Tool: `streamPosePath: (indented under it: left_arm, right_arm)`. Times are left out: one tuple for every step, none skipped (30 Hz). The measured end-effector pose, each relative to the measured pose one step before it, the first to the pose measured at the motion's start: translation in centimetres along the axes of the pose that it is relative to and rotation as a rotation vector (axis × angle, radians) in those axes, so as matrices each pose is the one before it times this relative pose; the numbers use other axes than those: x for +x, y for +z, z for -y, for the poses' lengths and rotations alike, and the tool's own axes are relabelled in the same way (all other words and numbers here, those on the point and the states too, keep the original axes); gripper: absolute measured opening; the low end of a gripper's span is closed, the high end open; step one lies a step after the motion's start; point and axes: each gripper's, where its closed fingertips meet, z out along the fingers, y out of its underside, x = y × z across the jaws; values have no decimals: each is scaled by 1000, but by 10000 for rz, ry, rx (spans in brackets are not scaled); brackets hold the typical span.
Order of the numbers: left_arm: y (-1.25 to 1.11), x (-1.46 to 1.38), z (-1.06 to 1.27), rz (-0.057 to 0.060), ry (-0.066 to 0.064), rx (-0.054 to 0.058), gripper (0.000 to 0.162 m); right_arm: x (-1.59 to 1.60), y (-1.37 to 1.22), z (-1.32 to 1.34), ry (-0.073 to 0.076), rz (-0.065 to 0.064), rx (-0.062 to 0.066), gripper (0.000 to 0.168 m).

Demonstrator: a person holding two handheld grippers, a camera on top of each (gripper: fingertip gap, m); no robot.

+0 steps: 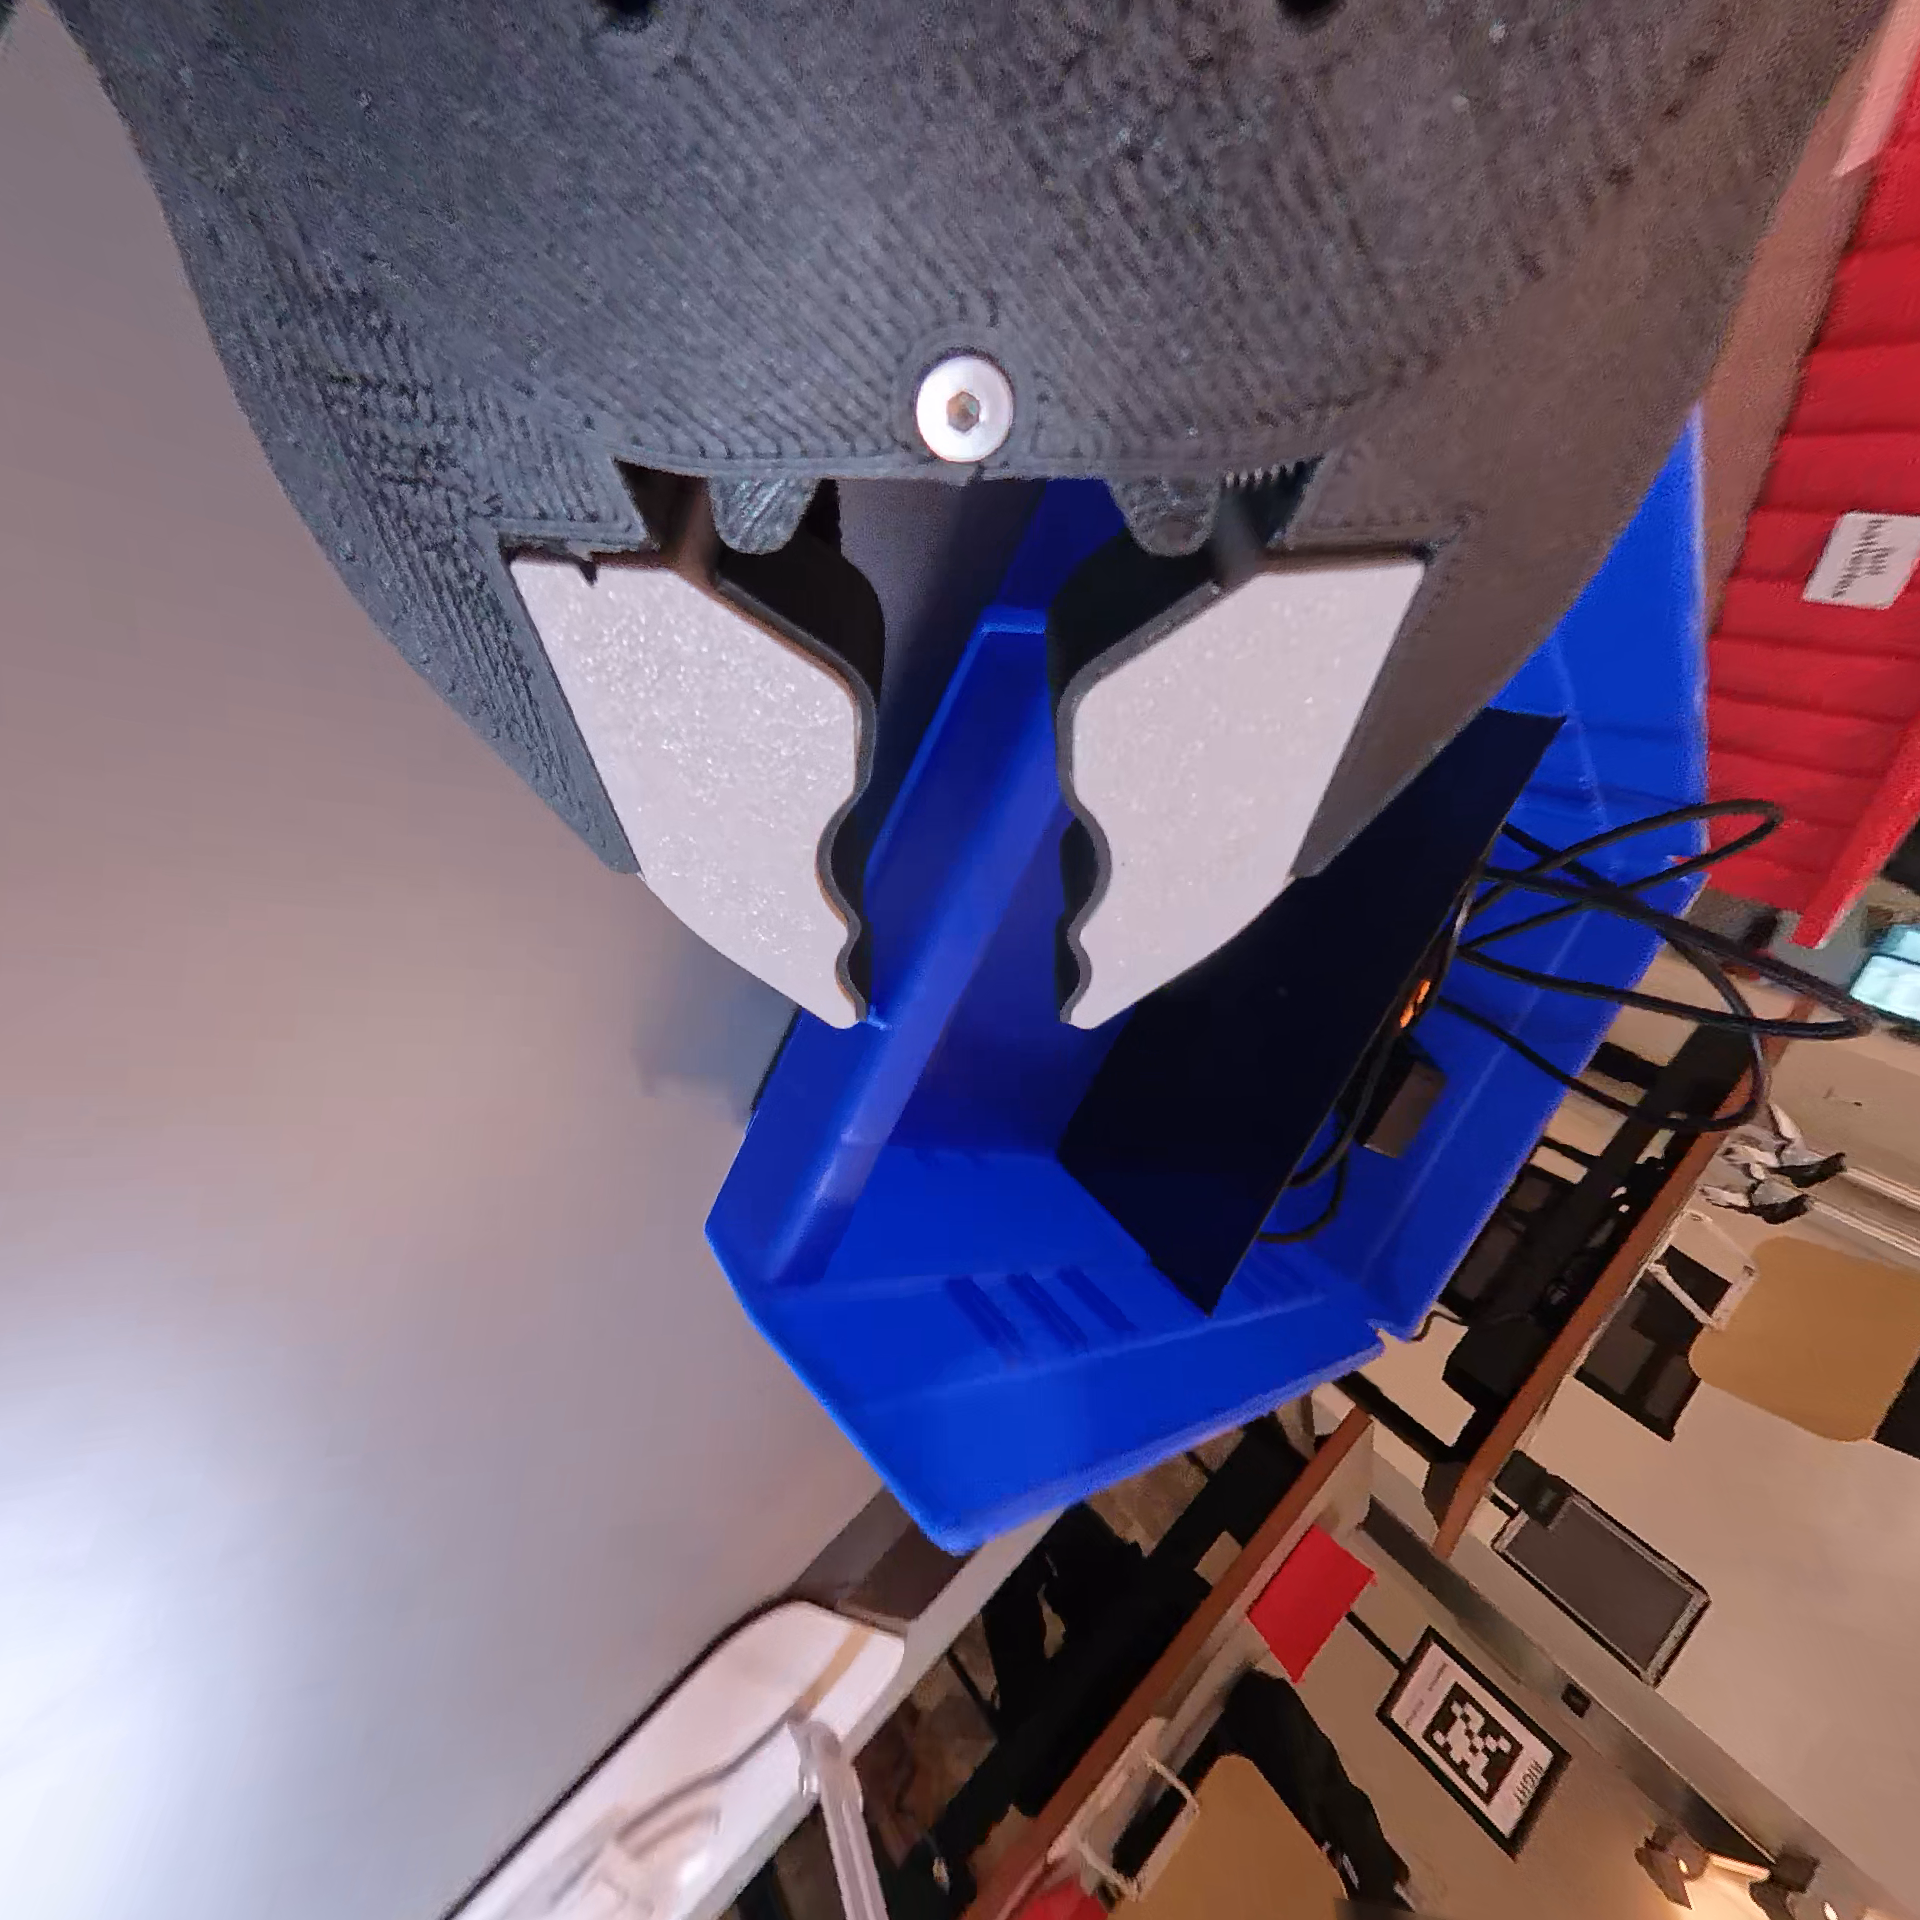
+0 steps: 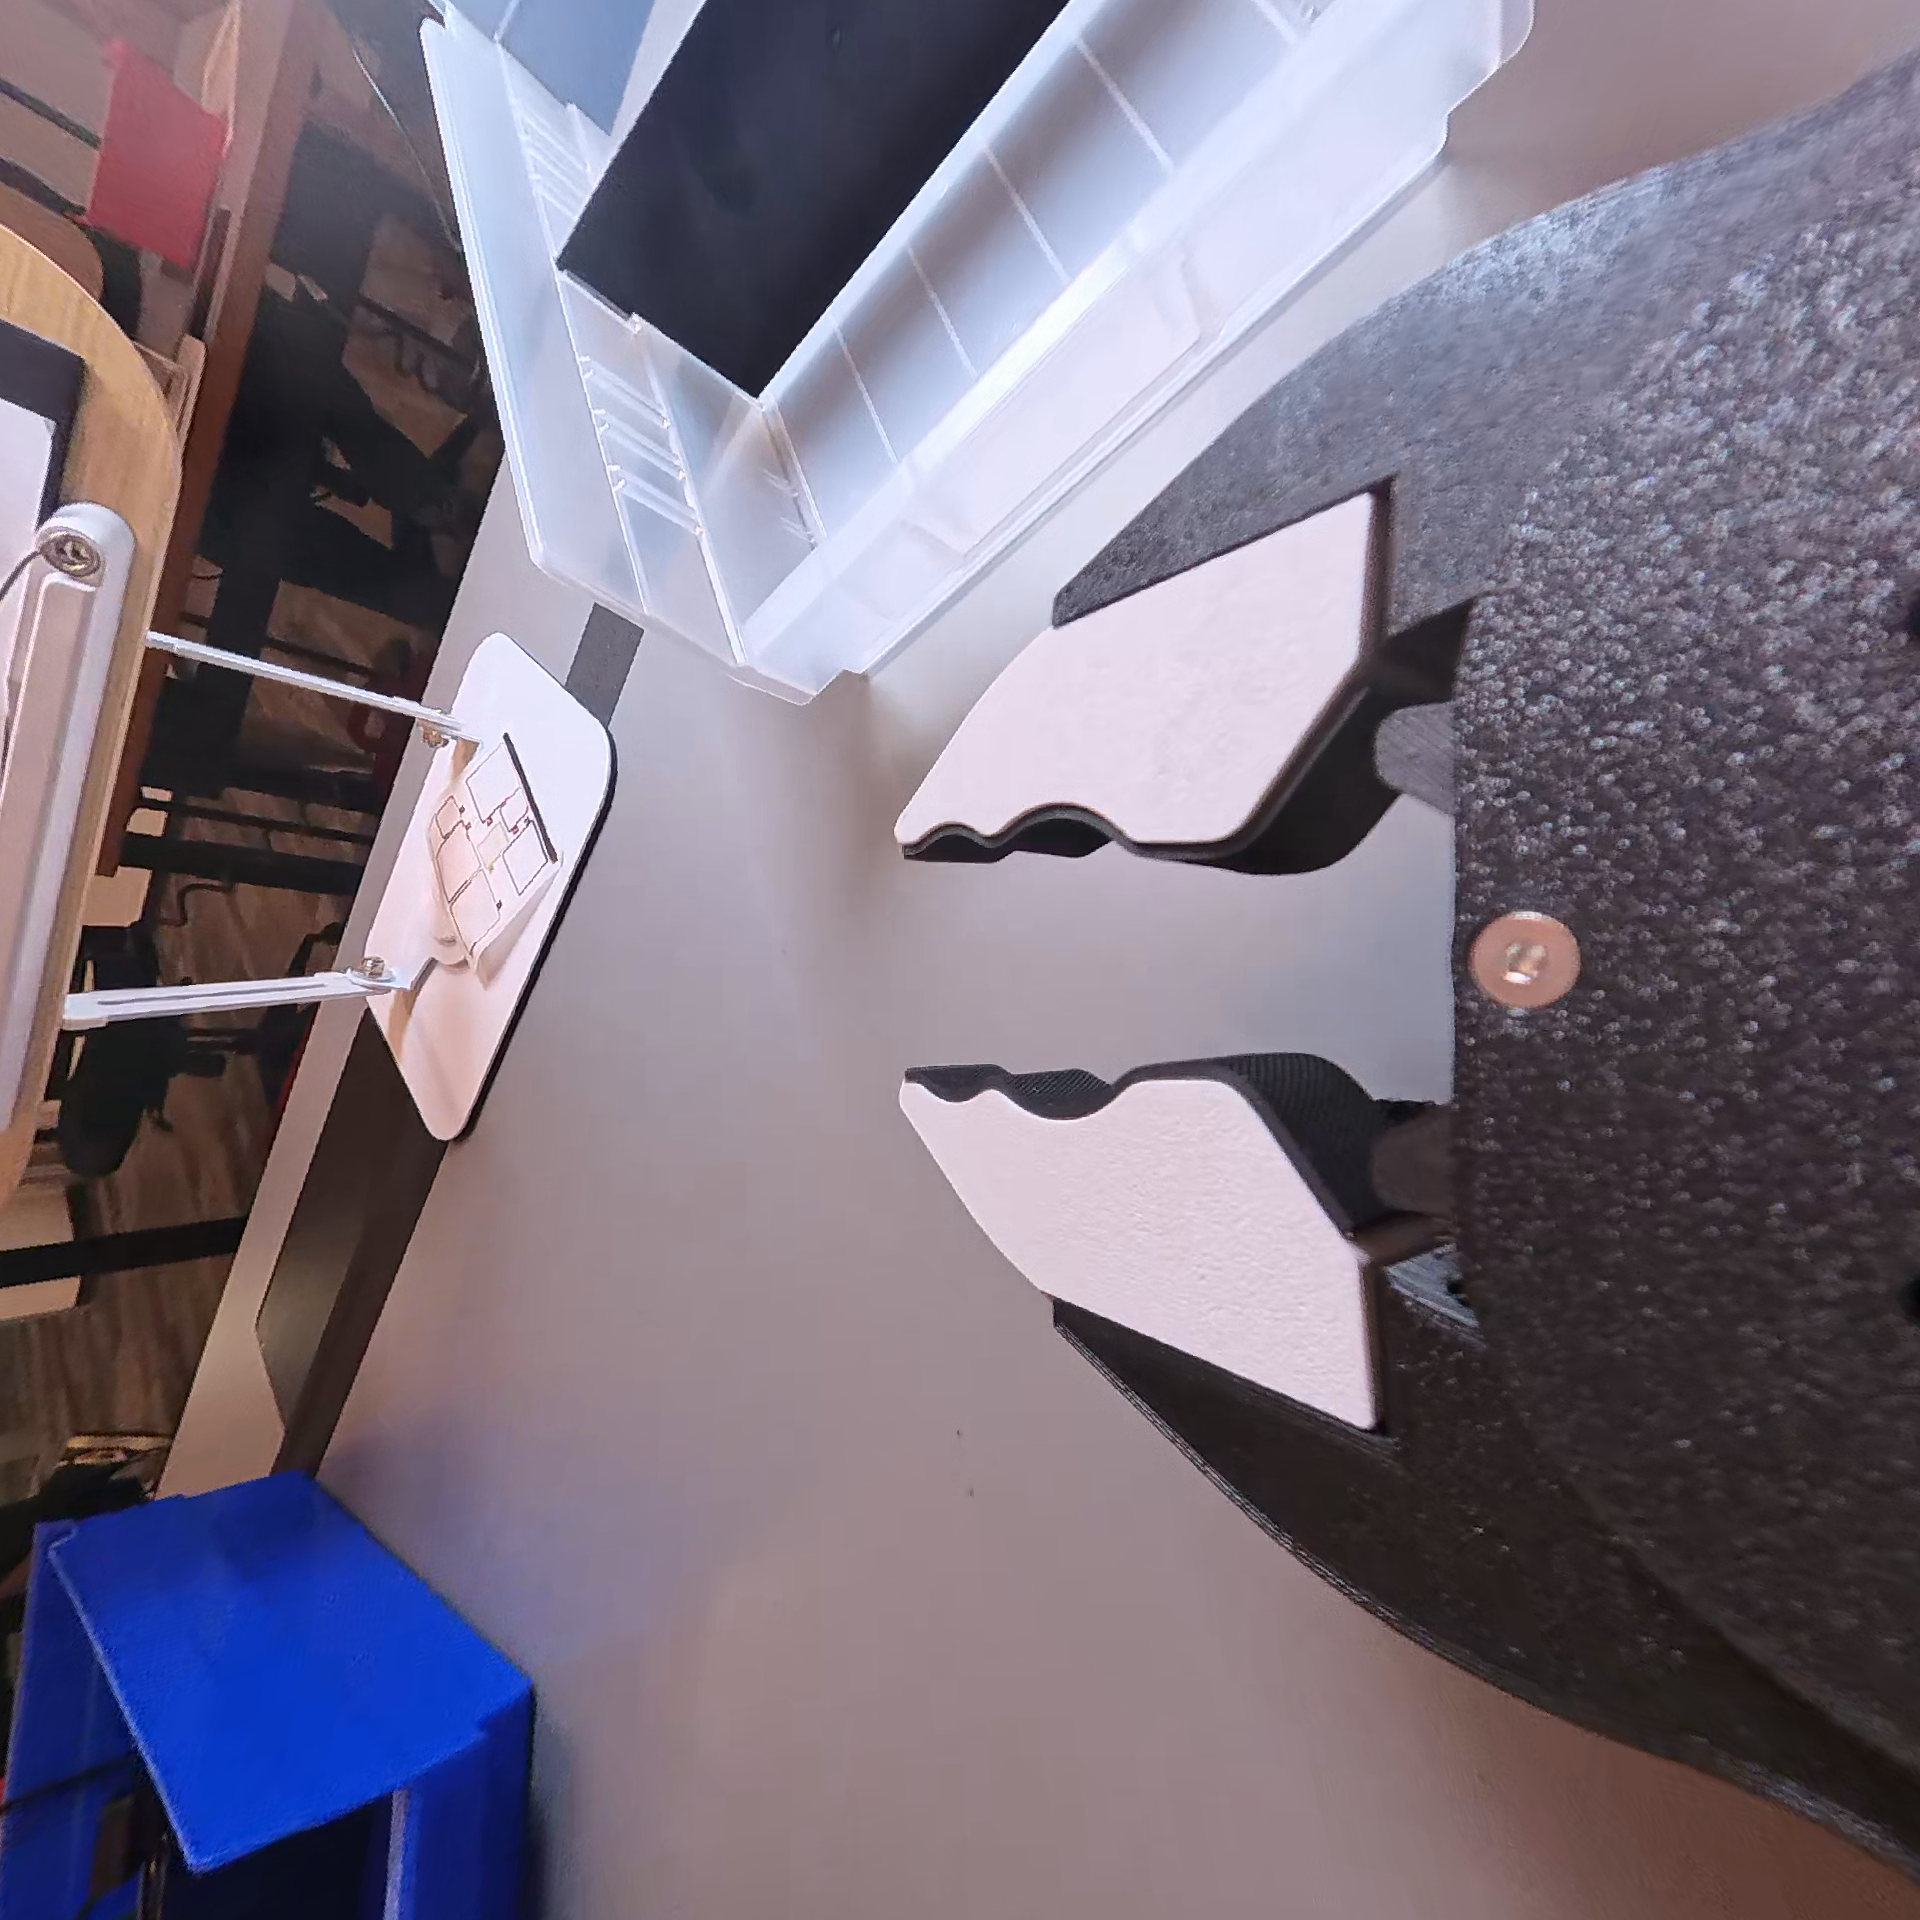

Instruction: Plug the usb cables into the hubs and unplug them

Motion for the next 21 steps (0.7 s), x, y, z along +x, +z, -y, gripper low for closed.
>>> streamPosePath:
  left_arm:
    - [-167, 93, 524, -141, -400, 283, 34]
    - [-196, 135, 629, -168, -475, 332, 34]
    - [-220, 1, 709, -105, -474, 358, 33]
    - [-213, -304, 718, 48, -310, 322, 33]
    - [-155, -813, 691, 292, -90, 232, 31]
    - [0, -1173, 712, 385, -10, 105, 31]
    - [181, -1264, 782, 289, -5, 0, 31]
    - [381, -1323, 746, 208, -12, -114, 31]
    - [629, -1167, 483, 1, 15, -371, 33]
    - [892, -1113, 164, -138, 67, -655, 35]
    - [1123, -1352, 56, -57, 260, -748, 36]
    - [1365, -1428, -172, -31, 507, -812, 36]
    - [1650, -1149, -606, -196, 676, -954, 36]
    - [1850, -577, -1169, -473, 739, -1178, 38]
    - [1912, -533, -1348, -335, 675, -1182, 40]
    - [1836, -336, -1399, -285, 761, -1131, 42]
    - [1333, -34, -636, -338, 667, -612, 35]
    - [113, 184, 609, -548, 246, 175, 30]
    - [5, -980, 181, 300, -1, -139, 22]
    - [-195, -341, 112, -8, 361, -70, 0]
    - [-113, 418, -9, -472, 238, -73, 0]
  right_arm:
    - [-154, -12, 77, -39, 64, 60, 38]
    - [-175, -20, 129, -50, 74, 91, 38]
    - [-149, -33, 132, -53, 51, 87, 38]
    - [-140, -7, 125, -52, 39, 80, 38]
    - [-160, 20, 93, -52, 50, 80, 38]
    - [-164, 49, 78, -64, 45, 62, 38]
    - [-141, 92, 45, -100, 35, 45, 38]
    - [-130, 110, 55, -129, 24, 45, 38]
    - [-135, 86, 59, -118, 19, 44, 38]
    - [-155, 54, 58, -89, 28, 33, 38]
    - [-157, -4, 63, -75, 28, 35, 38]
    - [-127, -36, 59, -77, 20, 43, 38]
    - [-71, -43, 41, -74, 13, 34, 38]
    - [-24, -53, 16, -53, 3, 21, 38]
    - [3, -28, -21, -19, 8, 8, 38]
    - [-1, -22, -75, 14, 32, -5, 38]
    - [14, -13, -76, 38, 40, -13, 38]
    - [35, -8, -71, 50, 28, -8, 38]
    - [43, -23, -23, 55, 36, 5, 37]
    - [2, -19, -13, 65, 61, 12, 37]
    - [-46, 16, -32, 75, 78, 0, 36]
